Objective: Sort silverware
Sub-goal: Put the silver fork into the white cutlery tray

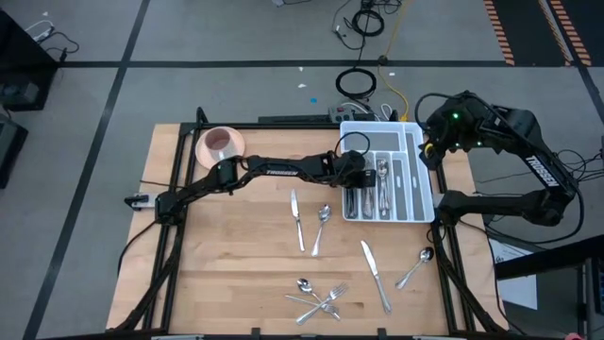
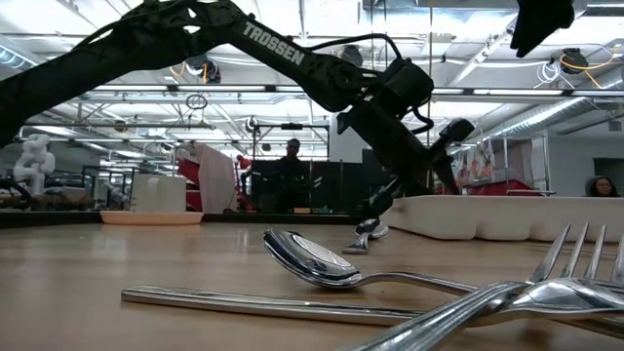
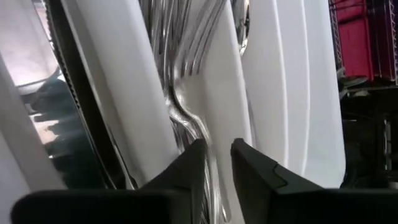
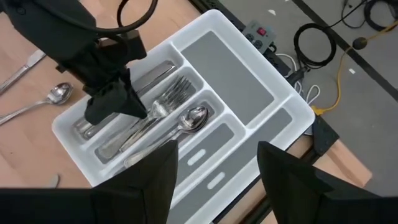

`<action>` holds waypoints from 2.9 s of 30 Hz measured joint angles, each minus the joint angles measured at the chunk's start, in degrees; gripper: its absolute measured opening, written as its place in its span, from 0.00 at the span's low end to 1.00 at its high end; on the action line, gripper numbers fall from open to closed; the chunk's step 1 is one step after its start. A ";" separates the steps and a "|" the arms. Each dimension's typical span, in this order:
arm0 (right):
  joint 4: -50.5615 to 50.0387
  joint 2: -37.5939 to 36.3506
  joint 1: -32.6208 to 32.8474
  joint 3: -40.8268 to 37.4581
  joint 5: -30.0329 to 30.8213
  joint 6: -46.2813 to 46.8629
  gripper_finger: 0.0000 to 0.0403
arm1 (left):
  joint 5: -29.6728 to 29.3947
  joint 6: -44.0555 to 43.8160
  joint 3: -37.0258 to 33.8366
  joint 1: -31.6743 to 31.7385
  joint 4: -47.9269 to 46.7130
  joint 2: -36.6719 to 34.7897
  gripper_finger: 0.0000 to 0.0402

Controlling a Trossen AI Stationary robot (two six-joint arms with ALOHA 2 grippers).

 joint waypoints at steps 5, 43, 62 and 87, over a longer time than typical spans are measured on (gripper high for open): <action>0.00 -0.11 0.00 0.00 0.31 -0.57 0.53 | 0.80 -0.14 0.00 0.02 0.65 0.00 0.26; 65.76 5.36 40.77 -35.65 -32.86 17.77 0.63 | -16.57 38.86 11.50 -18.02 -69.87 -53.27 0.29; 74.56 36.84 58.50 -34.75 -26.24 55.65 0.63 | -19.24 35.91 10.01 -24.92 -74.62 -63.60 0.29; 83.00 46.87 61.83 -34.64 -21.39 63.14 0.28 | -19.19 37.75 10.01 -24.92 -74.64 -65.11 0.29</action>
